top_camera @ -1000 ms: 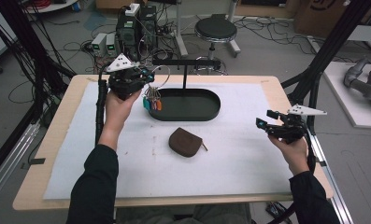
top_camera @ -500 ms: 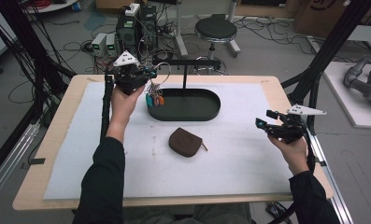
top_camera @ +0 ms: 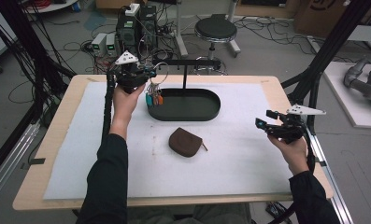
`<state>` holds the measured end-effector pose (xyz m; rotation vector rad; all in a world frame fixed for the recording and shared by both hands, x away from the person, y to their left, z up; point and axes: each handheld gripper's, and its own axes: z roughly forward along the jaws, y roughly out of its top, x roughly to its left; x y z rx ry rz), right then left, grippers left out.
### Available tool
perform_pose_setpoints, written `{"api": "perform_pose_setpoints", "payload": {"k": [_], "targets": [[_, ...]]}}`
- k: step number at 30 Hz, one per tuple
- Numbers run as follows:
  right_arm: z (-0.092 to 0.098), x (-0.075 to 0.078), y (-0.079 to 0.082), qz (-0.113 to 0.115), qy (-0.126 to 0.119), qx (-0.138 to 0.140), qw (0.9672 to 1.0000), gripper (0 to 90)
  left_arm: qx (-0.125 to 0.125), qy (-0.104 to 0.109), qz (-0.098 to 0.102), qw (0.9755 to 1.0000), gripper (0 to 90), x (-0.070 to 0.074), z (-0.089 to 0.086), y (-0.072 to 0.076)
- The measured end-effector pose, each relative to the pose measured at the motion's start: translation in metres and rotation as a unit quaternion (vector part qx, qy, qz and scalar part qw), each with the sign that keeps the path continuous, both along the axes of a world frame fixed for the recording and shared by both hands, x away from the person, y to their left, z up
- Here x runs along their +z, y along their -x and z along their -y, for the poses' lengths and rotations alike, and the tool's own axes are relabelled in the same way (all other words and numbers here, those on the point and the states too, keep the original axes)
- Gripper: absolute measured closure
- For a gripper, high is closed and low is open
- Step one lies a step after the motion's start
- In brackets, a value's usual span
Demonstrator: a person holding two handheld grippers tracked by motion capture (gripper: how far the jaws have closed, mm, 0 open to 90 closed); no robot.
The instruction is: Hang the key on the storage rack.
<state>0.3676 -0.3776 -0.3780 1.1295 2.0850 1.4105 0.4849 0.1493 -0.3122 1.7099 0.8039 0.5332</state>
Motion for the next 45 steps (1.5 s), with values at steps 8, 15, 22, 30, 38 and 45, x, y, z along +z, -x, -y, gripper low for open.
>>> {"api": "perform_pose_setpoints", "payload": {"k": [8,15,22,30,38,45], "targets": [[0.0,0.0,0.0,-0.001,0.002,-0.001,1.0,28.2,0.002,0.003,-0.011,0.9999,86.5,-0.006,0.001,-0.004],[0.0,-0.001,-0.001,-0.002,0.003,0.002,1.0,28.2,0.009,0.005,-0.019,0.9998,86.5,-0.01,-0.002,-0.009],[0.0,-0.001,-0.001,-0.003,0.001,0.001,1.0,28.2,0.01,0.008,-0.022,0.9997,86.5,-0.012,-0.003,-0.011],[0.0,-0.001,-0.001,-0.003,0.001,0.001,1.0,28.2,0.013,0.008,-0.025,0.9996,86.5,-0.014,-0.004,-0.012],[0.0,-0.001,-0.001,-0.002,0.003,0.001,1.0,28.2,0.012,0.011,-0.029,0.9995,86.4,-0.016,-0.004,-0.014],[0.0,-0.001,-0.001,-0.002,0.002,0.002,1.0,28.2,0.014,0.015,-0.028,0.9994,86.2,-0.018,-0.004,-0.014]]}}
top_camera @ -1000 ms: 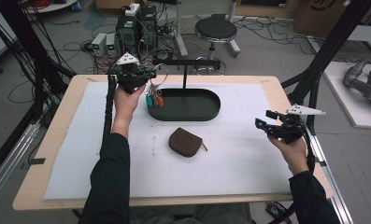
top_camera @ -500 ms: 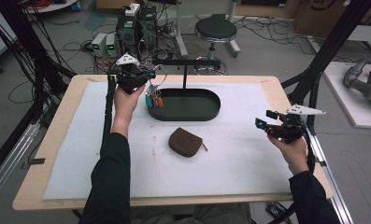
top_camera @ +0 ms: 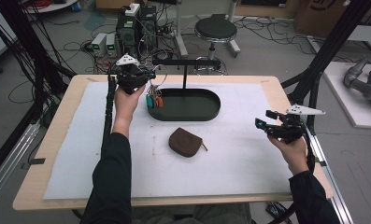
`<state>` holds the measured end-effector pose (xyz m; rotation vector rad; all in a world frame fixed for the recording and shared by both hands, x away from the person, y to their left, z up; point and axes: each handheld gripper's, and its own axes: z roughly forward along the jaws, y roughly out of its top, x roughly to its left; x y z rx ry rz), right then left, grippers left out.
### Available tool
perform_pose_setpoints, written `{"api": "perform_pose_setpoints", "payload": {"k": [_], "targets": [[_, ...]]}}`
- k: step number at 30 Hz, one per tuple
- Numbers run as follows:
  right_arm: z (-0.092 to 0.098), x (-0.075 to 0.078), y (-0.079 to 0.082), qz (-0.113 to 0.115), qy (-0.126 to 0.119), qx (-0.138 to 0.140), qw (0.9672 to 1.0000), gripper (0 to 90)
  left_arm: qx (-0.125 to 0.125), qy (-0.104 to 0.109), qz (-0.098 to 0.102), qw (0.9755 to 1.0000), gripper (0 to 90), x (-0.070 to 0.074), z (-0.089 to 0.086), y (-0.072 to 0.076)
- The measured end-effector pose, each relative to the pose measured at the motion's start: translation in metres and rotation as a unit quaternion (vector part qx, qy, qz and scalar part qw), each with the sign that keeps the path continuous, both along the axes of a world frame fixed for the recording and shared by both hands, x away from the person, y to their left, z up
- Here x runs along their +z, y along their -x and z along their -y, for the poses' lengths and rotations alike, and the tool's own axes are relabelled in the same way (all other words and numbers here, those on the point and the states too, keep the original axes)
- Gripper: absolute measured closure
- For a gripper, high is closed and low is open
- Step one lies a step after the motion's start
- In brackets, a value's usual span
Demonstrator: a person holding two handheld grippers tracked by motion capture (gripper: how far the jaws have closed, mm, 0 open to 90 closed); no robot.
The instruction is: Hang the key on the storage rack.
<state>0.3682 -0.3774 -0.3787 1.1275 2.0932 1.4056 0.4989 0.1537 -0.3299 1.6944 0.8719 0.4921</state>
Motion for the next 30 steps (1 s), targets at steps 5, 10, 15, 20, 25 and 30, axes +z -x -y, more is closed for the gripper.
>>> {"api": "perform_pose_setpoints", "payload": {"k": [5,10,15,20,25,30], "targets": [[0.0,0.0,0.0,0.0,-0.001,0.0,1.0,28.2,0.002,0.001,0.0,1.0,86.1,-0.001,-0.001,0.0],[0.0,0.0,0.0,0.001,0.0,0.001,1.0,28.2,0.008,-0.002,0.0,1.0,85.8,-0.003,-0.002,0.0],[0.0,0.0,0.0,-0.001,0.001,0.002,1.0,28.2,0.011,-0.006,0.0,0.9999,84.6,-0.004,-0.003,0.001],[0.0,0.0,0.0,-0.001,0.001,0.001,1.0,28.2,0.022,0.0,0.008,0.9997,78.3,-0.005,-0.006,0.005],[-0.002,0.0,0.0,-0.002,0.002,0.002,1.0,28.2,0.028,-0.019,0.009,0.9994,64.8,-0.001,-0.007,0.013],[-0.003,-0.001,0.0,-0.003,0.004,0.002,1.0,28.2,0.032,-0.02,0.03,0.9988,47.7,0.002,-0.008,0.031]]}}
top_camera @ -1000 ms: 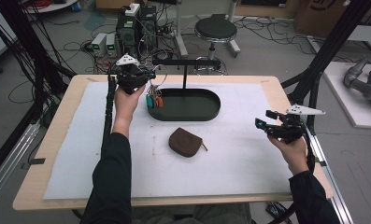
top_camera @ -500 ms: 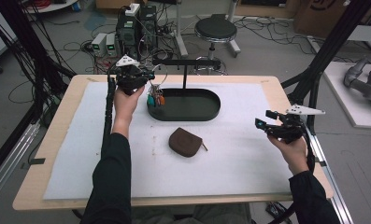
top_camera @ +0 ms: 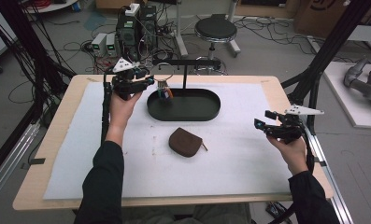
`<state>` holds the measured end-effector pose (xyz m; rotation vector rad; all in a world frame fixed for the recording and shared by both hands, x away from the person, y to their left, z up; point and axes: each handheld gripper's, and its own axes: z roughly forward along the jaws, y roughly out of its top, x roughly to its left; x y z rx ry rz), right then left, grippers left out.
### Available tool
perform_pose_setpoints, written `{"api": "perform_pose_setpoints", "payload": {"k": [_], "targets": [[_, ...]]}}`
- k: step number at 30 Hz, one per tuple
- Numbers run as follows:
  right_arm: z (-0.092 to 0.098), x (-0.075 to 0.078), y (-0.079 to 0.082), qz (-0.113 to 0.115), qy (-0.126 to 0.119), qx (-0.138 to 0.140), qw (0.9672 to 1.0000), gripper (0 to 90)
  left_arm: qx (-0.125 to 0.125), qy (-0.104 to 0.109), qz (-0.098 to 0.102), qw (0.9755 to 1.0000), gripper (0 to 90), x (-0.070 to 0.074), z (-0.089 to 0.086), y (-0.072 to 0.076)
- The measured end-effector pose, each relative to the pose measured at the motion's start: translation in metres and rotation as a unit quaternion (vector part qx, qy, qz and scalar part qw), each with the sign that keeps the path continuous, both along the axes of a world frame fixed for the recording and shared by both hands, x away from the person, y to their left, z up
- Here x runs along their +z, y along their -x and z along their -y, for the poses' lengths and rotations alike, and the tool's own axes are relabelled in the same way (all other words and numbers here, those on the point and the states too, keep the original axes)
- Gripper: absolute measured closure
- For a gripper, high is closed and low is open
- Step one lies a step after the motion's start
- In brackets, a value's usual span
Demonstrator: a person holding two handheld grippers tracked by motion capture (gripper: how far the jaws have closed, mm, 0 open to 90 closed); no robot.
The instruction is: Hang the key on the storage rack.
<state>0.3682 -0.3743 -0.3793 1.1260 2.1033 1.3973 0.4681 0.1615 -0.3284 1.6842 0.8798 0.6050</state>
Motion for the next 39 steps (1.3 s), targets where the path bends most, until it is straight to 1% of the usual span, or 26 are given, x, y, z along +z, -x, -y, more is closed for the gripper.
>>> {"api": "perform_pose_setpoints", "payload": {"k": [1,4,6,9,11,14,18,19,20,22,25,29,31,33,35,36,39], "targets": [[0.0,0.0,0.0,-0.001,0.001,0.0,1.0,28.2,-0.003,0.004,0.001,1.0,44.8,0.0,-0.001,0.004],[-0.002,0.0,0.0,-0.001,0.004,0.001,1.0,28.2,-0.013,0.012,0.013,0.9998,42.3,-0.003,-0.005,0.02],[-0.003,-0.001,0.0,-0.001,0.003,0.002,1.0,28.2,-0.021,0.014,0.011,0.9996,40.4,-0.005,-0.007,0.03],[-0.003,-0.002,0.0,-0.002,0.003,0.003,1.0,28.2,-0.032,0.02,0.016,0.9991,38.4,-0.007,-0.011,0.049],[-0.004,-0.002,0.0,-0.004,0.0,0.002,1.0,28.2,-0.042,0.022,0.023,0.9986,36.3,-0.009,-0.013,0.063],[-0.004,-0.003,0.0,-0.005,0.0,0.002,1.0,28.2,-0.059,0.021,0.034,0.9974,36.0,-0.013,-0.017,0.082],[-0.003,-0.004,-0.001,-0.008,0.002,-0.002,1.0,28.2,-0.062,0.013,0.044,0.997,34.1,-0.024,-0.023,0.103],[-0.003,-0.004,-0.001,-0.009,0.001,-0.003,1.0,28.2,-0.06,0.013,0.05,0.9969,34.1,-0.029,-0.025,0.107],[-0.003,-0.004,-0.001,-0.007,0.001,-0.003,1.0,28.2,-0.06,0.011,0.054,0.9967,34.1,-0.033,-0.026,0.11],[-0.004,-0.004,0.0,-0.008,0.001,-0.002,1.0,28.2,-0.057,0.001,0.048,0.9972,34.1,-0.037,-0.029,0.113],[-0.005,-0.004,0.001,-0.006,0.001,0.0,1.0,28.2,-0.055,0.006,0.052,0.9972,34.1,-0.041,-0.031,0.118],[-0.005,-0.004,0.0,-0.007,0.001,0.001,1.0,28.2,-0.047,0.001,0.062,0.997,34.0,-0.038,-0.029,0.122],[-0.004,-0.004,0.001,-0.007,-0.001,0.001,1.0,28.2,-0.048,0.0,0.068,0.9966,33.9,-0.036,-0.028,0.123],[-0.004,-0.004,0.001,-0.006,0.0,0.001,1.0,28.2,-0.042,-0.003,0.076,0.9963,33.9,-0.034,-0.026,0.125],[-0.004,-0.003,0.002,-0.003,0.0,0.0,1.0,28.2,-0.036,-0.006,0.079,0.9962,33.9,-0.034,-0.024,0.126],[-0.004,-0.003,0.002,-0.002,0.0,-0.001,1.0,28.2,-0.035,-0.009,0.08,0.9961,33.8,-0.034,-0.024,0.126],[-0.005,-0.003,0.003,0.0,0.001,0.0,1.0,28.2,-0.033,-0.01,0.074,0.9966,33.8,-0.035,-0.023,0.124]]}}
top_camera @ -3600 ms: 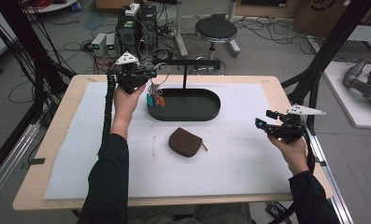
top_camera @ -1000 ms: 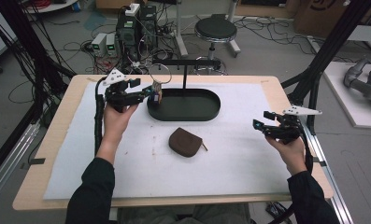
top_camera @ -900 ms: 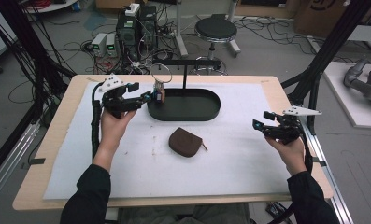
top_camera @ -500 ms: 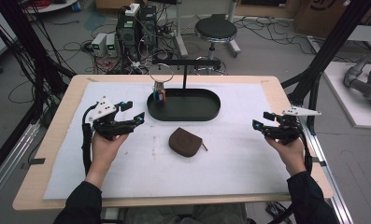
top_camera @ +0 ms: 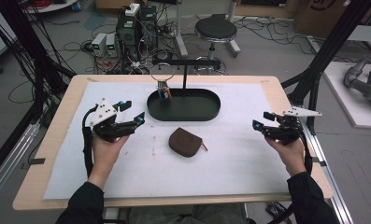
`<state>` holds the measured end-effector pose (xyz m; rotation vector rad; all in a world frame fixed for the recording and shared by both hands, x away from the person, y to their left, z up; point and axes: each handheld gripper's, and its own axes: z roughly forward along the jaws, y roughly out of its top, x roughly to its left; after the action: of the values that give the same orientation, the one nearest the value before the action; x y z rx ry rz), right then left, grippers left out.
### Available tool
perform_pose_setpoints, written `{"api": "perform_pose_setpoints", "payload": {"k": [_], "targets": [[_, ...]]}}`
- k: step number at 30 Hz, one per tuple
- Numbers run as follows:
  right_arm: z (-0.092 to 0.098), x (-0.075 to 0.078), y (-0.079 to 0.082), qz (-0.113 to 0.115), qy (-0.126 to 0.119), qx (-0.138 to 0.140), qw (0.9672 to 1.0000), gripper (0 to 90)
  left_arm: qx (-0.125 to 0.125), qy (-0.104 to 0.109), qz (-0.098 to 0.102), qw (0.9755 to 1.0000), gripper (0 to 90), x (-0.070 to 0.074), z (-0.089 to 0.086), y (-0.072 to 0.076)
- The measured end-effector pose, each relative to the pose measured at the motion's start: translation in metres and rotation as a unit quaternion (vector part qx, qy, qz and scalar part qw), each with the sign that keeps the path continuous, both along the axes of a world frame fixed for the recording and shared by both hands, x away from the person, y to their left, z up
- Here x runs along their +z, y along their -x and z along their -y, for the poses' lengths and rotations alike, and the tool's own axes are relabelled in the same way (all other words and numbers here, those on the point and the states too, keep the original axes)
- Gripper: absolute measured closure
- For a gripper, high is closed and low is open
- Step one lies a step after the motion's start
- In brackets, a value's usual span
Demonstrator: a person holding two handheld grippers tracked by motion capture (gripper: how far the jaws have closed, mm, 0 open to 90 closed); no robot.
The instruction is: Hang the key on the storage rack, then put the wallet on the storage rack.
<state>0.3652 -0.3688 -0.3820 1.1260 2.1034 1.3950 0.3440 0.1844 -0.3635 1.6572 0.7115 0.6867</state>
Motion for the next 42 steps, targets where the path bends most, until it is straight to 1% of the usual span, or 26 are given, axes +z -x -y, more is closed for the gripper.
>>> {"api": "perform_pose_setpoints", "payload": {"k": [3,7,9,12,17,18,20,22,25,27,29,30,34,36,38,41,42], "targets": [[0.0,0.0,0.0,-0.002,0.001,0.001,1.0,28.2,0.005,-0.001,-0.009,0.9999,33.9,-0.002,-0.001,-0.002],[0.001,0.001,0.002,0.002,-0.001,0.0,1.0,28.2,0.007,0.002,-0.007,1.0,33.9,-0.002,-0.001,-0.002],[0.002,0.001,0.002,0.001,-0.004,-0.001,1.0,28.2,0.008,-0.003,-0.007,0.9999,33.9,-0.002,0.0,-0.001],[0.002,0.001,0.002,0.001,-0.003,-0.001,1.0,28.2,0.012,-0.003,-0.009,0.9999,33.9,-0.003,0.0,-0.002],[0.002,0.002,0.003,0.004,-0.004,0.0,1.0,28.2,0.019,-0.007,-0.005,0.9998,34.3,-0.001,0.002,-0.001],[0.003,0.002,0.004,0.002,-0.005,-0.001,1.0,28.2,0.021,-0.005,-0.004,0.9998,34.3,0.0,0.003,-0.001],[0.002,0.003,0.004,0.004,-0.004,-0.001,1.0,28.2,0.016,-0.002,-0.004,0.9999,34.3,0.002,0.002,-0.001],[0.001,0.003,0.005,0.004,-0.003,-0.001,1.0,28.2,0.013,0.0,-0.008,0.9999,34.2,0.003,0.002,-0.003],[-0.002,0.002,0.006,0.007,-0.002,0.003,1.0,28.2,0.009,0.013,-0.018,0.9997,34.2,0.003,0.0,-0.005],[-0.005,0.001,0.006,0.005,-0.002,0.003,1.0,28.1,0.012,0.018,-0.029,0.9994,34.2,0.002,-0.001,-0.008],[-0.008,0.0,0.006,0.005,-0.002,0.002,1.0,28.1,0.007,0.024,-0.039,0.9989,33.8,0.0,-0.003,-0.01],[-0.01,0.0,0.006,0.004,-0.004,0.002,1.0,28.1,0.009,0.023,-0.042,0.9988,33.6,-0.001,-0.003,-0.011],[-0.02,-0.002,0.006,0.004,-0.007,0.01,0.9999,28.1,0.009,0.023,-0.042,0.9988,33.6,0.0,-0.005,-0.01],[-0.027,-0.003,0.007,0.005,-0.005,0.017,0.9998,28.2,0.006,0.028,-0.038,0.9989,33.6,0.0,-0.005,-0.009],[-0.035,-0.004,0.008,0.007,-0.003,0.025,0.9997,28.3,0.007,0.026,-0.041,0.9988,33.6,0.0,-0.005,-0.01],[-0.049,-0.007,0.007,0.002,-0.005,0.04,0.9992,34.4,0.006,0.024,-0.044,0.9987,33.6,-0.001,-0.004,-0.01],[-0.054,-0.008,0.007,0.002,-0.005,0.045,0.999,34.8,0.005,0.026,-0.044,0.9987,33.6,-0.001,-0.004,-0.01]]}}
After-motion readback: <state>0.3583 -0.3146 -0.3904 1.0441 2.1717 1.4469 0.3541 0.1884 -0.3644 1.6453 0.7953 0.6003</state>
